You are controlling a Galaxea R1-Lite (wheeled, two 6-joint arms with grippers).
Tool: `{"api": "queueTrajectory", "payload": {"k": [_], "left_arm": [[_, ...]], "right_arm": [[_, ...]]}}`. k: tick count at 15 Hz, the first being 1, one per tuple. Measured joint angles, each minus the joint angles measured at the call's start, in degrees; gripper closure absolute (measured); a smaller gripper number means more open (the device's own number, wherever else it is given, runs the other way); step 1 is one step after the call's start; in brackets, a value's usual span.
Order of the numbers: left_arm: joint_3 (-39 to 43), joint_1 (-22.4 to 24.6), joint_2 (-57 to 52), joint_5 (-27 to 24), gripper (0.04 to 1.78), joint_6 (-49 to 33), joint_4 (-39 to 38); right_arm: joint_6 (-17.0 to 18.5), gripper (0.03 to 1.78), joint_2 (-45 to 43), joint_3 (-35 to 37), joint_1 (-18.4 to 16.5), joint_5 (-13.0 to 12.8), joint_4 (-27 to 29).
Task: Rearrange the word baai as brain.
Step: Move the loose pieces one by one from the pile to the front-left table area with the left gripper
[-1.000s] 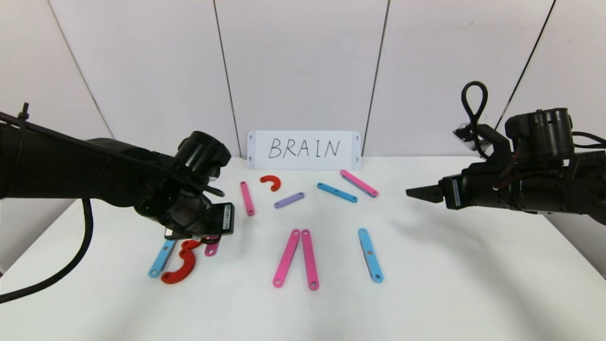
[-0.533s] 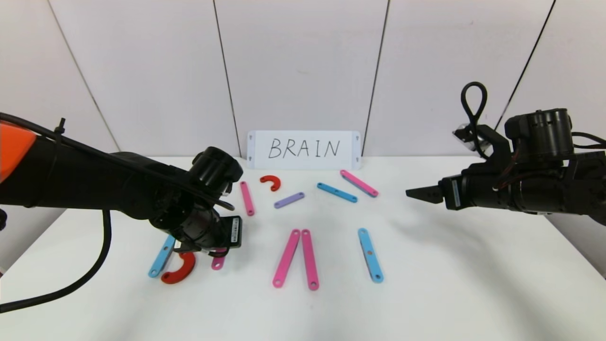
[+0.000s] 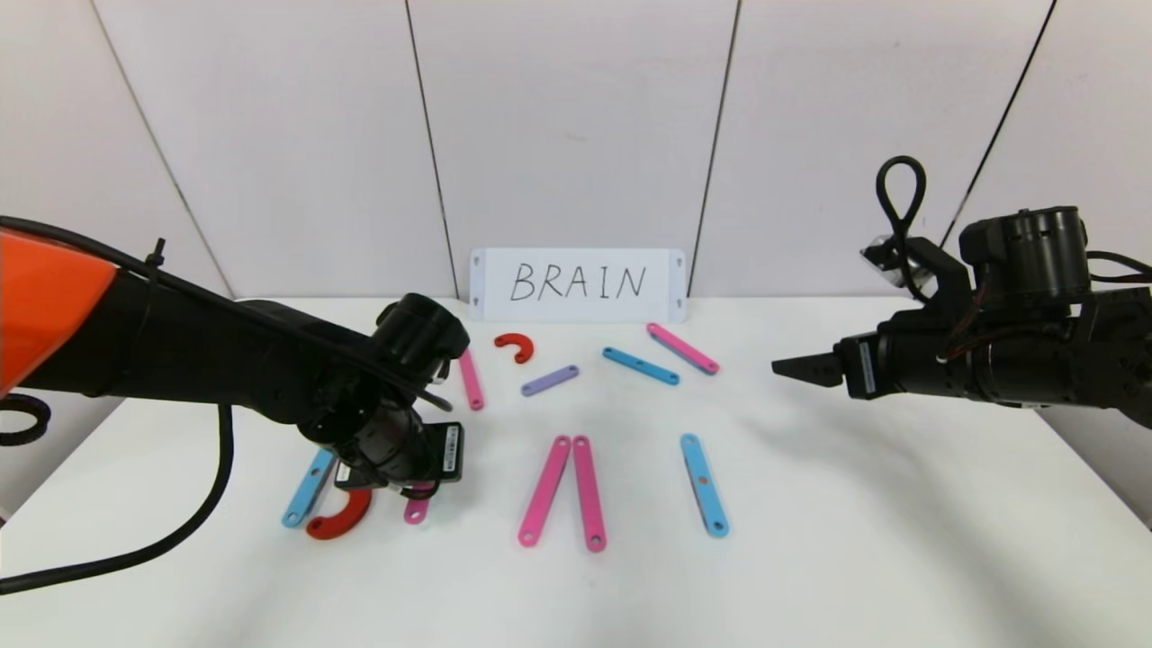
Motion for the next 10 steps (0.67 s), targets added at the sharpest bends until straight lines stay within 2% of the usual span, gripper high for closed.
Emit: {"api": "queueTrajectory", "payload": {"k": [10], "left_arm": [[-0.7, 0.3, 2.6, -0.1, 1.51, 0.0, -0.1]], "right_arm": [[-0.1, 0.07, 0.0, 0.3, 0.1, 0.0, 0.0]]}}
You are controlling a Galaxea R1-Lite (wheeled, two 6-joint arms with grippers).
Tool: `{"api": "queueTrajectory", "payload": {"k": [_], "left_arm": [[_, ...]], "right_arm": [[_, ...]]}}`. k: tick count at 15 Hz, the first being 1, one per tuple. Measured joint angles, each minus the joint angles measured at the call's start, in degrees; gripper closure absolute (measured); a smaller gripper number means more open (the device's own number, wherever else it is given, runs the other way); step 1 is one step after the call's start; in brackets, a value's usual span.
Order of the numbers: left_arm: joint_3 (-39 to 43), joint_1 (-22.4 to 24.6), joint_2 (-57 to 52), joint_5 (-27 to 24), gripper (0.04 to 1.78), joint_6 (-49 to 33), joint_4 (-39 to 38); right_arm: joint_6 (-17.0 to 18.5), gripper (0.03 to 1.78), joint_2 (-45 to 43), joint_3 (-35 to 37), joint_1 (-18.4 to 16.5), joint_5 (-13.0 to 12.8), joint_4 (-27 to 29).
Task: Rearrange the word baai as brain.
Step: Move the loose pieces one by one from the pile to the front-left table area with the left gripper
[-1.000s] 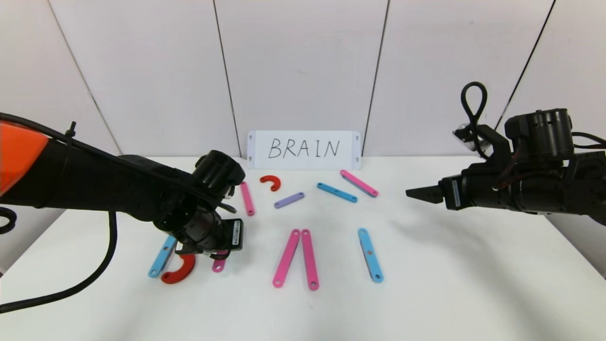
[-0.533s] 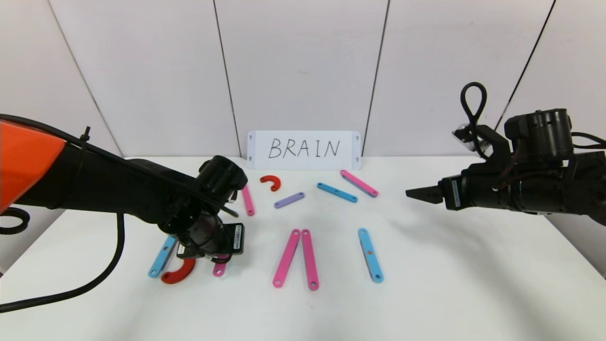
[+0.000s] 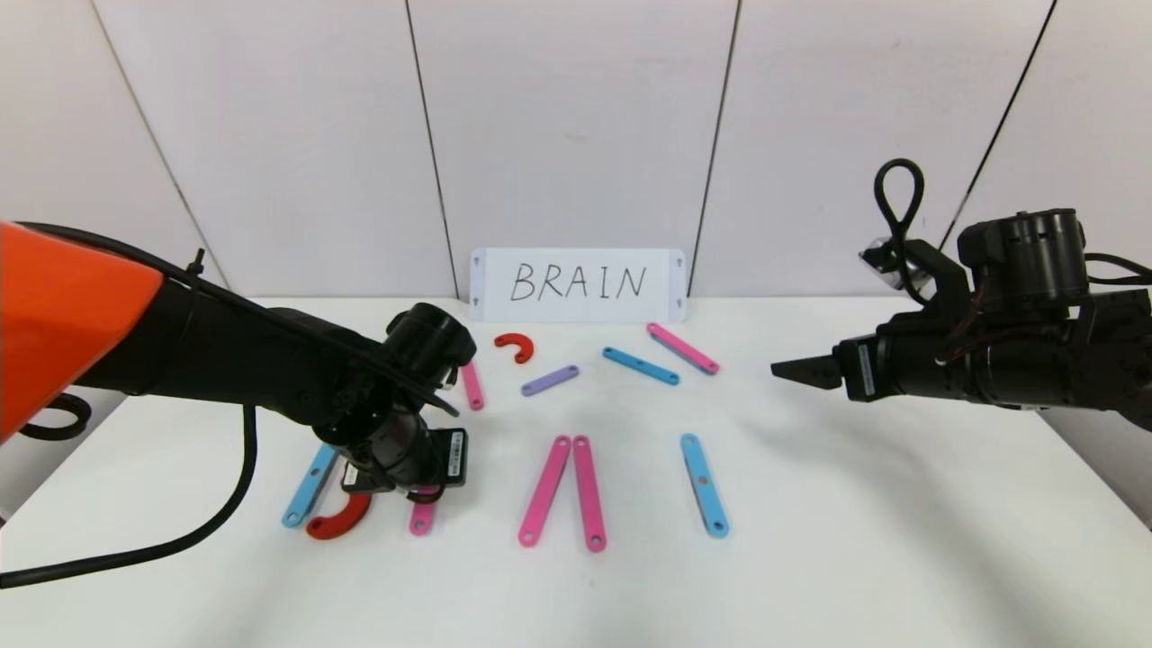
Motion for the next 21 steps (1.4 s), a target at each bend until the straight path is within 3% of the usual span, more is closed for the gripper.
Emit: {"api": "queueTrajectory", "payload": {"k": [5, 8, 10, 16, 18, 21], "left_arm": [[0.0, 0.0, 0.2, -0.1, 1.51, 0.1, 0.1], [0.1, 0.0, 0.0, 0.0, 1.4, 0.1, 0.0], [0.1, 0.0, -0.1, 0.0, 1.2, 0.2, 0.0], [0.0, 0.0, -0.9, -0.1, 0.29, 0.2, 0.0], [-0.2, -0.2, -1.8, -0.4, 0.13, 0.2, 0.0], [-1.4, -0.2, -3.0, -0.3, 0.08, 0.4, 0.1]], "right_arm": [[0.0, 0.07, 0.0, 0.1, 0.0, 0.0, 0.0], [0.0, 0.07, 0.0, 0.1, 0.0, 0.0, 0.0], [0.0, 0.07, 0.0, 0.1, 0.0, 0.0, 0.0], [0.0, 0.07, 0.0, 0.1, 0.1, 0.0, 0.0], [0.0, 0.07, 0.0, 0.1, 0.2, 0.0, 0.0], [0.0, 0.07, 0.0, 0.1, 0.3, 0.0, 0.0]]}}
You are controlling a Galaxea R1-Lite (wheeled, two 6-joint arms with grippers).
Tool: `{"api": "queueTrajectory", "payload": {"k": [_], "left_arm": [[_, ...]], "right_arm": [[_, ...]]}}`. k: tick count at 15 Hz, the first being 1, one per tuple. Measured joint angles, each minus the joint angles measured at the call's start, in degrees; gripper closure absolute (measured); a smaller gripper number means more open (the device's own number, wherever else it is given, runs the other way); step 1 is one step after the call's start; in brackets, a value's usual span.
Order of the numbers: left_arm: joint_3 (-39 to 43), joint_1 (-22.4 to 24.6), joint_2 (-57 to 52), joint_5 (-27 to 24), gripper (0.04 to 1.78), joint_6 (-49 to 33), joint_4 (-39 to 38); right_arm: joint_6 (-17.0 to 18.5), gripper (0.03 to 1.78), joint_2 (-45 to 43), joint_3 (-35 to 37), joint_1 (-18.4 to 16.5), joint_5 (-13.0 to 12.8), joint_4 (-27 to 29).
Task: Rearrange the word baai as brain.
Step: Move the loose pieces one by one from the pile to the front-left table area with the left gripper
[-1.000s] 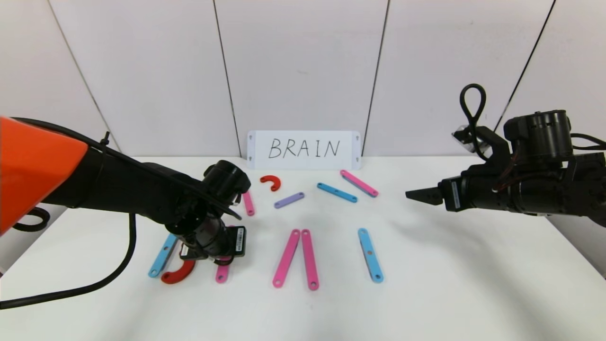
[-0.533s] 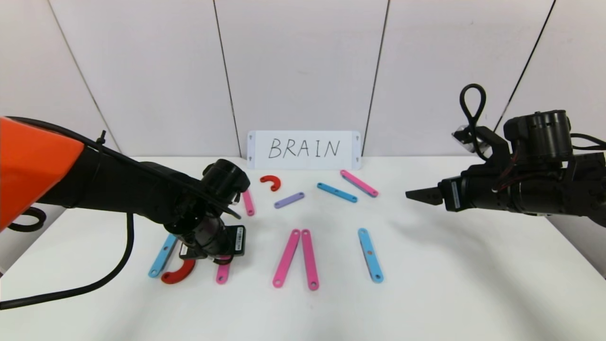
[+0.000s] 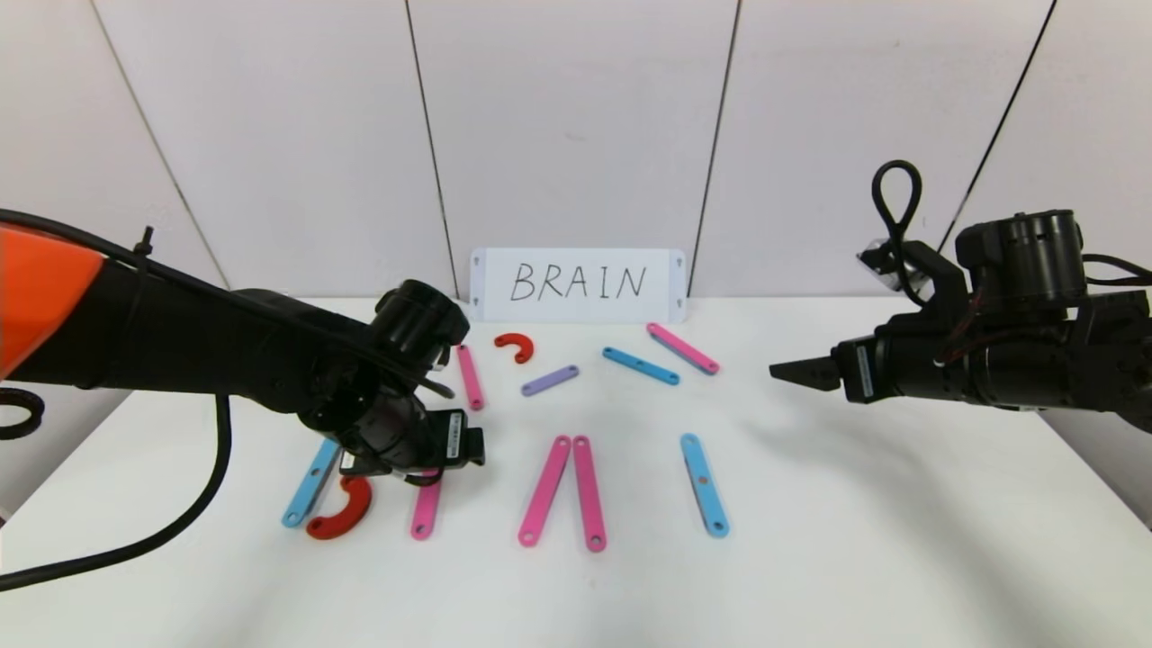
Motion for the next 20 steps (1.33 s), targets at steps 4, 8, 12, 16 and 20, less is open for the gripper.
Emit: {"api": "queueTrajectory", "payload": {"k": [4, 8, 12, 16, 20], "left_arm": [[-5.2, 0.3, -0.1, 0.6, 0.08, 0.2, 0.2], [-11.2, 1.1, 2.4, 2.6, 0.08, 0.2, 0.3], [-18.4, 1.1, 6.2, 3.8, 0.08, 0.4, 0.2], [-25.8, 0.9, 12.0, 6.4, 0.08, 0.5, 0.1], [-31.6, 0.4, 17.3, 9.0, 0.08, 0.6, 0.1]], "right_arm": [[0.0, 0.07, 0.0, 0.0, 0.1, 0.0, 0.0], [0.0, 0.07, -0.1, 0.0, 0.1, 0.0, 0.0], [0.1, 0.07, -0.4, 0.2, -0.4, -0.1, -0.2], [0.2, 0.07, -1.3, 0.1, -0.9, -0.2, -0.2], [0.2, 0.07, -1.8, 0.1, -1.2, -0.2, -0.2]]}}
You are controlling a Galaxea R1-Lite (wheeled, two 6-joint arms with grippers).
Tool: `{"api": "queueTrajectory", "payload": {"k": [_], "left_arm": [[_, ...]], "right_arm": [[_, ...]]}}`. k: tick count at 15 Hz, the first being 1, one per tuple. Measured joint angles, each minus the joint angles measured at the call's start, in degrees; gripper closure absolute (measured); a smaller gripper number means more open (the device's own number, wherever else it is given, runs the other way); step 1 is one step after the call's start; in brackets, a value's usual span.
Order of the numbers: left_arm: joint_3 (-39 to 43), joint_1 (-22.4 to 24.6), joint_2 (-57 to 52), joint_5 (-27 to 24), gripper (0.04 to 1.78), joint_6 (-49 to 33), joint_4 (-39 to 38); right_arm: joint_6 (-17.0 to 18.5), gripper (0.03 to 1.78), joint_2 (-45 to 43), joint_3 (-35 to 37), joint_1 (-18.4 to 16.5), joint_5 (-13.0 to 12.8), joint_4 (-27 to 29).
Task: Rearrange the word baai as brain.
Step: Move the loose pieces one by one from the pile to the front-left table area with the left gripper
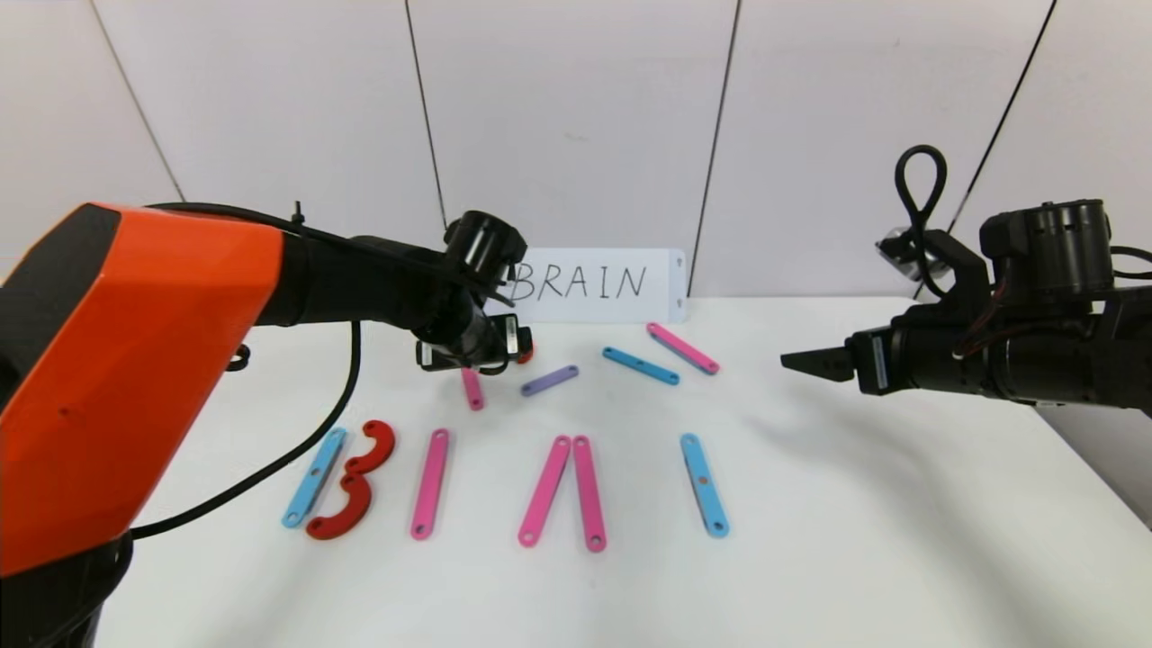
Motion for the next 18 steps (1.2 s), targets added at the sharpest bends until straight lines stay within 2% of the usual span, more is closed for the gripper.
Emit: {"api": "queueTrajectory", "payload": {"k": [9, 13, 18], "left_arm": [[-11.0, -1.2, 8.9, 1.9, 0.08, 1.9, -0.2], [-11.8, -1.6, 11.4, 2.3, 0.08, 4.8, -5.6], [-11.9, -1.6, 13.9, 4.2, 0.08, 8.6, -11.2]], "right_arm": [[-0.1, 0.07, -0.2, 0.0, -0.9, 0.1, -0.6], [0.0, 0.07, 0.0, 0.9, -1.0, 0.1, -4.1], [0.0, 0.07, 0.2, 1.3, -1.0, 0.1, -4.3]]}}
